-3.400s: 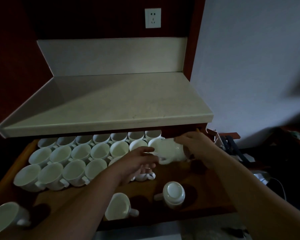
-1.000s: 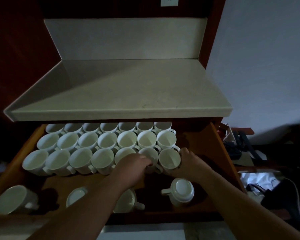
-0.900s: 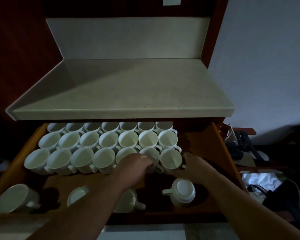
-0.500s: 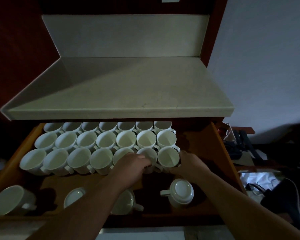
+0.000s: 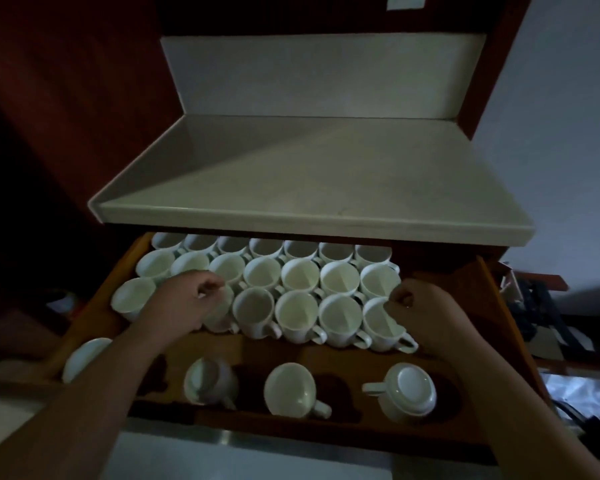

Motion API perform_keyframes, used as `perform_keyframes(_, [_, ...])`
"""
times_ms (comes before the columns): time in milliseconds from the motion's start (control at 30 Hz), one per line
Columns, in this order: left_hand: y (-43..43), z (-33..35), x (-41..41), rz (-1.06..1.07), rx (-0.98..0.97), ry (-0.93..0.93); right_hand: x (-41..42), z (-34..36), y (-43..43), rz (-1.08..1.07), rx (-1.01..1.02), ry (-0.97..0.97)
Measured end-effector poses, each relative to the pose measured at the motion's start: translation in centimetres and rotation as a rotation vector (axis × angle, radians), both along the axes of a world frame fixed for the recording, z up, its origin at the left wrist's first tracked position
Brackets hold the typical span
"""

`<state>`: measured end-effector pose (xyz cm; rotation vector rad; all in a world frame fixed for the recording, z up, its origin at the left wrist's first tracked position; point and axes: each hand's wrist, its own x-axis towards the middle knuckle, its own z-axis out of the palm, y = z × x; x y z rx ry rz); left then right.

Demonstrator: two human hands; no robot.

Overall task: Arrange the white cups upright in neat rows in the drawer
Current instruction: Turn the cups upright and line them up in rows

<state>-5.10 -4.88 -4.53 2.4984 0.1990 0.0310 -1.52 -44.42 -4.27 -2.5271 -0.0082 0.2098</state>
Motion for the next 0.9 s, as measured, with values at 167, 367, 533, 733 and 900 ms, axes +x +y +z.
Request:
perform_keyframes(167, [8.2, -0.2, -1.5, -0.026, 0.211, 0.056, -0.5, 0.4, 9.5, 0.167, -0.085, 0.037])
perform_keyframes(367, [15.0, -1.1, -2.1, -0.228, 0.377, 0.112, -3.2, 0.3, 22.6, 0.386, -0.109, 0.155])
perform_keyframes(533, [18.0, -2.9, -1.0, -0.364, 0.54, 0.162, -4.1, -0.6, 29.4, 0.412, -0.174, 0.183])
perform_keyframes(733, [19.1, -4.4, 0.7, -0.459, 0.586, 0.087, -4.6, -1.2, 32.0, 0.286, -0.223, 0.152])
perform_keyframes(900, [19.3, -4.6, 0.6, -0.482, 0.579, 0.036, -5.9, -1.8, 34.0, 0.261, -0.203, 0.177])
